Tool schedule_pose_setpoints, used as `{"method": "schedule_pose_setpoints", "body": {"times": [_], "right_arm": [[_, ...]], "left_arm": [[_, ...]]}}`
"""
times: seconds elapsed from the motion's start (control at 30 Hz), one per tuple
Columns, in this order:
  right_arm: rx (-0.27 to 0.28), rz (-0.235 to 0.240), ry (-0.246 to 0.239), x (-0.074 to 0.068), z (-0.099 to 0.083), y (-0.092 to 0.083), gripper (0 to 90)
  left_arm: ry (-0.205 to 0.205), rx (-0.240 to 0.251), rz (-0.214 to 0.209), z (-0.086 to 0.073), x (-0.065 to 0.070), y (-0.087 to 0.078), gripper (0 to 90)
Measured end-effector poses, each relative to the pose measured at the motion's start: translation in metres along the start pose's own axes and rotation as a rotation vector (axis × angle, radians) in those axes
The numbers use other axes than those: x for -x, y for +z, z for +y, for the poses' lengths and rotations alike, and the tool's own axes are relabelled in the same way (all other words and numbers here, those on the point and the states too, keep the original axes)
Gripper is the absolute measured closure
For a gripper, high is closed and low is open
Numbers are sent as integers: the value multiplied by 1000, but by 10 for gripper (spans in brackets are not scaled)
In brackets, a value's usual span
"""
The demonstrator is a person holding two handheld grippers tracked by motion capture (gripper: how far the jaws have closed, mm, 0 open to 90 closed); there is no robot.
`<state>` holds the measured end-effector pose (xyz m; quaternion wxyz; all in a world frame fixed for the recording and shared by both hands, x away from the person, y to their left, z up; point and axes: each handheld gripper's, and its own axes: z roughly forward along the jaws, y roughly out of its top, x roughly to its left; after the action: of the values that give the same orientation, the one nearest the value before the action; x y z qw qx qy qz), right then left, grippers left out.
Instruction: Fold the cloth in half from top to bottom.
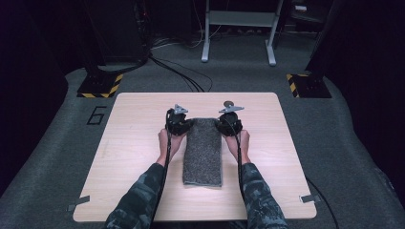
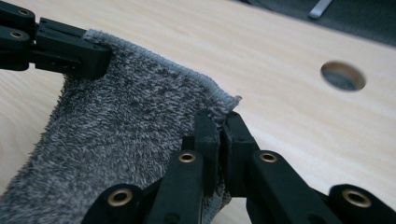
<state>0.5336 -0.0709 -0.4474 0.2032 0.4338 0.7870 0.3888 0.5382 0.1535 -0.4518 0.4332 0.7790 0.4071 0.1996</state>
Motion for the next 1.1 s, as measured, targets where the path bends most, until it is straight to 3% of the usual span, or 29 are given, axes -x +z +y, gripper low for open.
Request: {"method": "schedule_pose_setpoints", "body": {"times": [0.2,0.37,0.4,0.57,0.7,0.93,1.1], "right_arm": [[55,-4,-47,-1,12,-11,867],[67,-9,-51,0,26,-14,867],[90,-5,-46,0,28,-19,867],[136,24,-63,-11,14,-35,867],[125,39,-80,-14,1,-36,866],[128,50,-79,-11,-1,-33,865],[126,65,-75,-17,-14,-41,863]], "left_arm": [[35,36,6,10,-2,-8,860],[41,68,7,19,-6,-13,858],[42,85,-1,19,-5,-19,858],[63,102,-23,7,3,-33,857],[82,98,-32,-1,8,-35,857],[62,103,-51,-3,8,-36,857],[66,90,-73,-15,20,-45,856]]}}
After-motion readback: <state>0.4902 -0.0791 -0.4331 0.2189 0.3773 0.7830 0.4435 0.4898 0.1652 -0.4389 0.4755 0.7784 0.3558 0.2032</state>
